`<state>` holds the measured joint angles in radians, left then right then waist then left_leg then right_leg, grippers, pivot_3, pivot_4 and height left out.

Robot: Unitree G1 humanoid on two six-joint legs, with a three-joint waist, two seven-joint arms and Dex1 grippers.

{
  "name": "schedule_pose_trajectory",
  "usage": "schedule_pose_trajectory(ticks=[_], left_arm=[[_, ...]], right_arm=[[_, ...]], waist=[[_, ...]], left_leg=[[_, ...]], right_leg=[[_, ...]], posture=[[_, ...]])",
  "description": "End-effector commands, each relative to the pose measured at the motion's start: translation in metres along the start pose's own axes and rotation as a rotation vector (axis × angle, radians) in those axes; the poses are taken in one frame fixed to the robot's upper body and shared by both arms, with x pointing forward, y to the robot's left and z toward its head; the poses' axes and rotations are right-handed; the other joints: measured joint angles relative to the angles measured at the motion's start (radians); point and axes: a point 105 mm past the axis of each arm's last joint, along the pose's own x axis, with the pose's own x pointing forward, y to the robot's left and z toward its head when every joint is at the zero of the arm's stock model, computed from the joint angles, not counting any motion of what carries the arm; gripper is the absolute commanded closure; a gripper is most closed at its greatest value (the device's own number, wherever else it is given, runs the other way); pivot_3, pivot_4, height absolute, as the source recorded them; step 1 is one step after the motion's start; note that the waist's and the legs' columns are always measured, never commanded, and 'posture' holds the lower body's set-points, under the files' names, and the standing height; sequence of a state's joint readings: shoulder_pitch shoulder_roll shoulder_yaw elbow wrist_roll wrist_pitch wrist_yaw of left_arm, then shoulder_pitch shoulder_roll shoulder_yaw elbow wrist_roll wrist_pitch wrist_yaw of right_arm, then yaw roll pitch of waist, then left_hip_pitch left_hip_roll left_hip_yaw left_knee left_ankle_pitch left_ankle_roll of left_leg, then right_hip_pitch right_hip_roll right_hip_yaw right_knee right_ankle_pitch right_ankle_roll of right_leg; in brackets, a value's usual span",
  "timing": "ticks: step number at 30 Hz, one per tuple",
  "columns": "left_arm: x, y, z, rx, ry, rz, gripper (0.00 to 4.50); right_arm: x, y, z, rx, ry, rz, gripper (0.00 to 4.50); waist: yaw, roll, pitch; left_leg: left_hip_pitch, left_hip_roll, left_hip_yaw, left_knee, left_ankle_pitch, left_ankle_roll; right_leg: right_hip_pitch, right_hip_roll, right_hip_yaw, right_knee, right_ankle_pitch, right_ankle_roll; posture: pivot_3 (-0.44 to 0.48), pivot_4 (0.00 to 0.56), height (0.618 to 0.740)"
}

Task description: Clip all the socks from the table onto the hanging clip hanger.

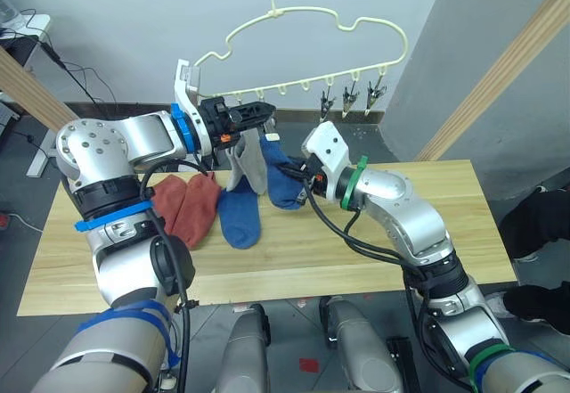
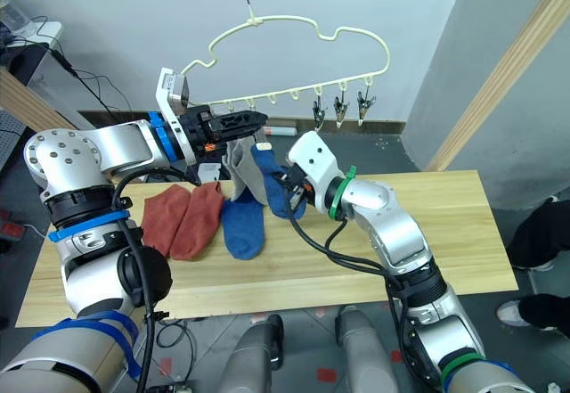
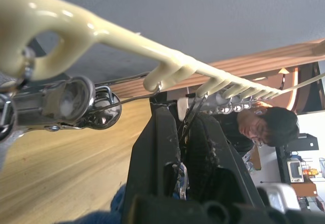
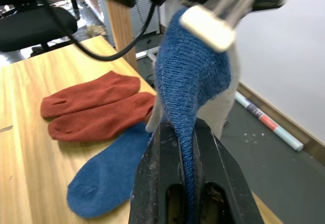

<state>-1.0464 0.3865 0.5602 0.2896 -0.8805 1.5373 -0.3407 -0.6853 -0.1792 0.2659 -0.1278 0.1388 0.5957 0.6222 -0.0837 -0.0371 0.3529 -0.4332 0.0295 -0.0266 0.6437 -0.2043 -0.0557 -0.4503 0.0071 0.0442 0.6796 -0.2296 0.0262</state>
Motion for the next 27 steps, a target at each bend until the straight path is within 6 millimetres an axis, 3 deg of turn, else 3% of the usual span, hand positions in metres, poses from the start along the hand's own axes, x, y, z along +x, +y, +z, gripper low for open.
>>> schedule_pose_trajectory(ticks=[1,7,12,15,18,22,25,27], left_arm=[[-0.002,-0.003,-0.005,0.042,0.009,-0.014,3.44],[-0.002,-0.008,-0.003,0.036,0.002,-0.040,1.56],[-0.009,-0.017,-0.012,0.197,0.050,-0.021,0.09],[-0.016,-0.020,-0.030,0.354,0.130,0.007,0.00],[-0.023,-0.023,-0.026,0.466,0.085,0.037,0.00],[-0.049,-0.024,-0.046,0.624,0.139,0.046,0.00],[-0.058,-0.020,-0.055,0.721,0.134,0.057,0.00],[-0.064,-0.015,-0.062,0.715,0.109,0.040,0.00]], right_arm=[[-0.002,-0.001,0.014,-0.011,-0.052,-0.002,4.50],[0.000,-0.002,0.013,-0.002,-0.049,-0.005,4.50],[0.006,-0.004,0.009,0.011,-0.039,-0.021,4.50],[0.009,-0.003,0.003,0.040,-0.029,-0.014,3.71],[0.008,-0.007,-0.006,0.050,-0.003,-0.041,2.71],[-0.022,-0.009,-0.023,0.096,0.045,-0.123,1.22],[-0.037,-0.008,-0.025,0.114,0.058,-0.167,0.19],[-0.043,-0.011,-0.021,0.108,0.037,-0.238,0.02]], waist=[[0.000,0.000,0.000],[0.000,0.000,0.000],[-0.001,0.000,0.000],[-0.004,0.000,0.001],[0.001,0.000,0.001],[0.006,0.000,0.001],[0.015,0.000,0.001],[0.020,0.000,0.001]], left_leg=[[0.000,0.000,0.000,0.000,0.000,0.000],[-0.001,0.000,0.000,0.000,0.000,0.000],[-0.001,0.000,0.000,-0.001,0.000,0.000],[-0.001,0.001,0.001,-0.002,0.000,-0.002],[-0.001,0.001,0.000,-0.003,0.001,-0.002],[-0.002,0.002,0.001,-0.005,0.001,-0.002],[-0.002,0.001,0.002,-0.010,0.001,-0.003],[-0.002,0.001,0.002,-0.011,0.001,-0.003]], right_leg=[[0.000,0.000,0.000,0.000,0.000,0.000],[-0.001,0.000,0.000,0.000,0.000,0.000],[-0.001,0.000,0.001,0.000,0.000,0.000],[-0.002,0.000,0.002,-0.001,0.000,0.000],[-0.002,0.000,0.001,-0.001,0.000,0.000],[-0.003,-0.002,0.002,-0.001,0.000,0.000],[-0.005,-0.010,0.002,-0.003,-0.002,0.000],[-0.006,-0.010,0.002,-0.003,-0.002,0.000]], posture=[[-0.118,0.358,0.740],[-0.109,0.362,0.740],[-0.103,0.363,0.740],[-0.092,0.364,0.740],[-0.082,0.363,0.740],[-0.033,0.362,0.740],[-0.020,0.363,0.740],[-0.012,0.349,0.740]])
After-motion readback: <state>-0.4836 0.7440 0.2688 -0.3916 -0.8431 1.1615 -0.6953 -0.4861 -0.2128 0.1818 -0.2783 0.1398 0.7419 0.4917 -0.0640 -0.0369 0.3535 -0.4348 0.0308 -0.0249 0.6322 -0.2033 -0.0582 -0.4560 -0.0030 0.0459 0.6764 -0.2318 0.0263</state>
